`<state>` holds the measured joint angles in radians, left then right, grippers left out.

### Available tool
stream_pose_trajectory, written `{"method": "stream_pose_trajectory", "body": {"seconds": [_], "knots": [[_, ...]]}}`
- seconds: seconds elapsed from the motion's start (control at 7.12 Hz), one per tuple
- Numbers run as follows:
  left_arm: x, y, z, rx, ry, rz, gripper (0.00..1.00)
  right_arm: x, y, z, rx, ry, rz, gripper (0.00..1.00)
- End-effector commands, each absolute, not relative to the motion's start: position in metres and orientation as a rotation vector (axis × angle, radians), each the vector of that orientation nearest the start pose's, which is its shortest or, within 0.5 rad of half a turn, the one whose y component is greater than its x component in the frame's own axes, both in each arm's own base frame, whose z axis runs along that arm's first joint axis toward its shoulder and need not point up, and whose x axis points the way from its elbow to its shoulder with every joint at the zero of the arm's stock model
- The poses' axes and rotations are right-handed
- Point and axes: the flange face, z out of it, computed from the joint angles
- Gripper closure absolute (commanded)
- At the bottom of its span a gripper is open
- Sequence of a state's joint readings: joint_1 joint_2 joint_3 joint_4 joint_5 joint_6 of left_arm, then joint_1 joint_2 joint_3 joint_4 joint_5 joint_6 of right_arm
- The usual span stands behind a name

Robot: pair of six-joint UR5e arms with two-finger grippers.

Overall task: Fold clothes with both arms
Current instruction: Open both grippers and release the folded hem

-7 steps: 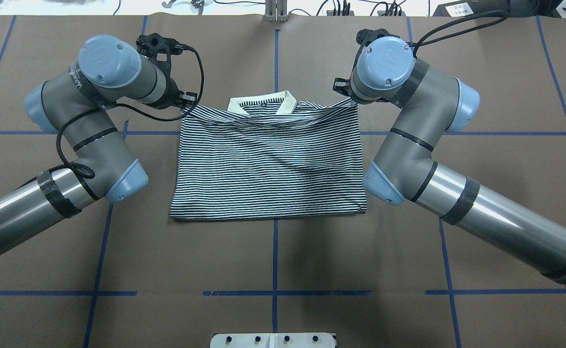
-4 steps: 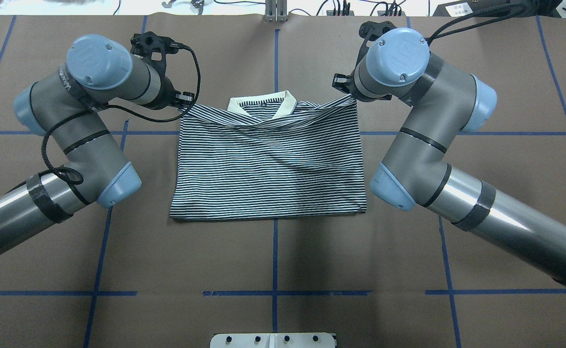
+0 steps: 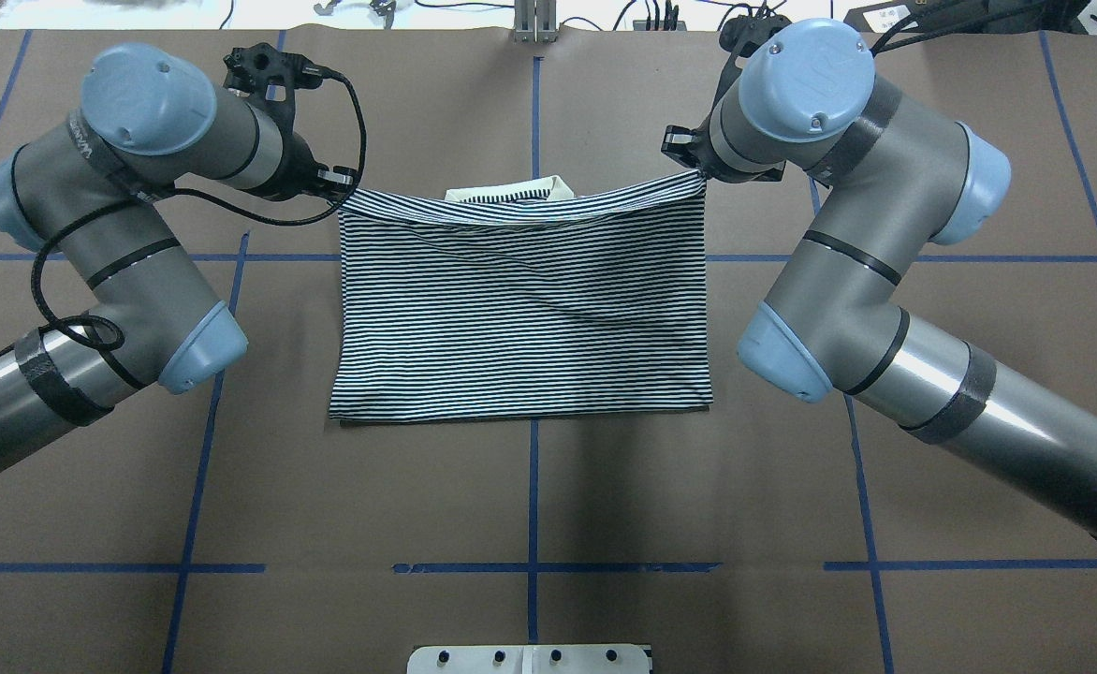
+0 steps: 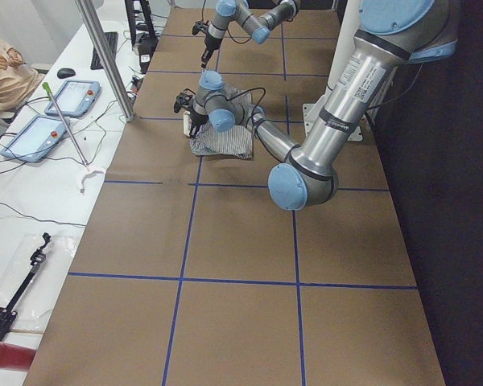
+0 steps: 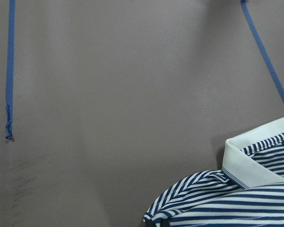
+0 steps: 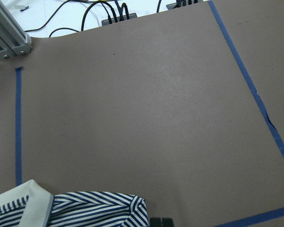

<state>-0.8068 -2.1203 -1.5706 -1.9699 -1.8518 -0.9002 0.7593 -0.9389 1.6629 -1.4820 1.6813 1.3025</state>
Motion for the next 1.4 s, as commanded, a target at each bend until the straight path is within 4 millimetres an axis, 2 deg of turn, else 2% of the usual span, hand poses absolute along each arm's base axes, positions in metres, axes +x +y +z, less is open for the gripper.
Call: {"method": "stream_pose_trajectory", "body": {"seconds": [0.0,0.28,0.42,0.56,0.98,1.12,1.26], "knots": [[0.408,-0.576,0.308,0.426,0.852,0.009,1.00,-0.431,-0.575,0.266,0.284,-0.709,0.423,1.00],[0.413,-0.576,0.309,0.423,0.856,0.008,1.00,-0.444,-0.579,0.280,0.284,-0.718,0.422,1.00],[0.421,-0.570,0.310,0.414,0.859,0.017,1.00,-0.460,-0.588,0.300,0.294,-0.739,0.420,1.00],[0.427,-0.565,0.311,0.407,0.861,0.025,1.00,-0.466,-0.591,0.309,0.302,-0.757,0.416,1.00],[0.444,-0.560,0.323,0.385,0.847,0.044,1.00,-0.478,-0.586,0.319,0.290,-0.743,0.403,1.00],[0.447,-0.562,0.331,0.377,0.834,0.048,1.00,-0.477,-0.587,0.319,0.290,-0.741,0.403,0.78],[0.447,-0.563,0.332,0.377,0.832,0.051,1.00,-0.477,-0.587,0.321,0.290,-0.736,0.398,0.30]]}}
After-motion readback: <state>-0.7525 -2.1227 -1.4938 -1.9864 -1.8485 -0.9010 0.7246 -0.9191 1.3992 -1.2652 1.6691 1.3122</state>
